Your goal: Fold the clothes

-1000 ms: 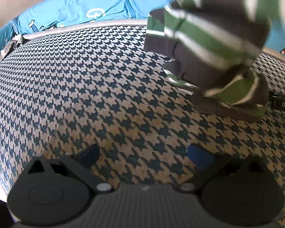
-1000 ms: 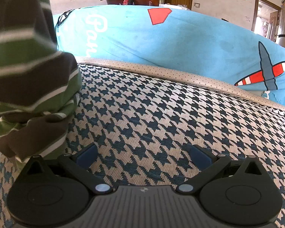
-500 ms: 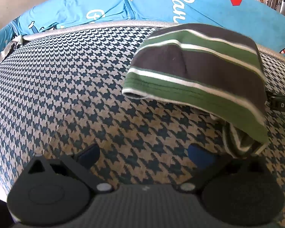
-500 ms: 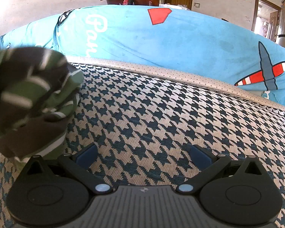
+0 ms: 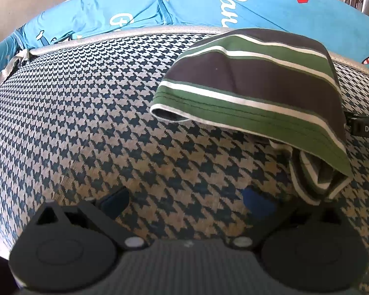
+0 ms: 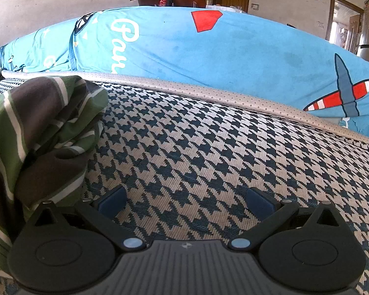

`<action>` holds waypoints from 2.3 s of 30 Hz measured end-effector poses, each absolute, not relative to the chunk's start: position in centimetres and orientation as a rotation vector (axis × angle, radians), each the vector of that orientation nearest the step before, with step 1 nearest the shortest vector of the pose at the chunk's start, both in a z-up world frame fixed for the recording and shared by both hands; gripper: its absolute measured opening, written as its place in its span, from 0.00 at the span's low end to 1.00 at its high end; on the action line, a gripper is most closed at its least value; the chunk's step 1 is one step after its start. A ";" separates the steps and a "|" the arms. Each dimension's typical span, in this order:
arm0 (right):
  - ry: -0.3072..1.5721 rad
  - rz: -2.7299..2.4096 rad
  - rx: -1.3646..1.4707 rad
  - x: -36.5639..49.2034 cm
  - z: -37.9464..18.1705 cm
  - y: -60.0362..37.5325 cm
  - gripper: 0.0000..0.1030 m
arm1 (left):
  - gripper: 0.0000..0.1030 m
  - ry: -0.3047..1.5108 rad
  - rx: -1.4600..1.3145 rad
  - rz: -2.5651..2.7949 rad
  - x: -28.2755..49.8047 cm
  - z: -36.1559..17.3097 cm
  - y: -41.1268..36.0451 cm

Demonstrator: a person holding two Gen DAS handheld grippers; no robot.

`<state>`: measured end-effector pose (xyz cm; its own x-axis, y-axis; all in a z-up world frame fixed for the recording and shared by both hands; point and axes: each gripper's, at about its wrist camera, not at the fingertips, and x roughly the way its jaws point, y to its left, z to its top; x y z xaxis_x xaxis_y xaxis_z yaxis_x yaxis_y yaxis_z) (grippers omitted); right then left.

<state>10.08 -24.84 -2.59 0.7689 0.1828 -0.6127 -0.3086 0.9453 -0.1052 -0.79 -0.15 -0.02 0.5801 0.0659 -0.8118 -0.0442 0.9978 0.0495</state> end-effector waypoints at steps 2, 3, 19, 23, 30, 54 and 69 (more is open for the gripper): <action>0.641 0.269 -0.205 10.1 -2.6 -24.8 1.00 | 1.00 0.953 0.023 0.055 -0.8 -0.1 0.0; 0.641 0.269 -0.205 10.2 -2.6 -24.8 1.00 | 1.00 0.955 0.020 0.052 -0.9 -0.2 0.0; 0.643 0.269 -0.206 10.7 -2.5 -24.9 1.00 | 1.00 0.915 0.037 0.052 -1.1 -1.1 0.1; 0.666 0.241 -0.189 10.4 -2.3 -24.9 1.00 | 1.00 0.920 0.031 0.052 -0.9 -1.2 0.3; 0.749 0.175 -0.168 8.4 -1.6 -24.7 1.00 | 1.00 0.918 0.027 0.054 -0.9 -1.3 0.4; 0.914 0.043 -0.091 -2.2 -0.5 -23.5 1.00 | 1.00 0.896 0.027 0.041 -4.5 -1.4 0.3; 0.900 0.043 -0.089 -5.7 -0.6 -22.9 1.00 | 1.00 0.944 0.015 0.059 -7.4 -1.0 -0.3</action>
<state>-5.71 -22.89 -0.58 0.6214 0.0005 -0.7835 -0.0749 0.9955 -0.0587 -7.44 -0.26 -0.95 0.5847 0.0574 -0.8092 -0.0441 0.9983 0.0390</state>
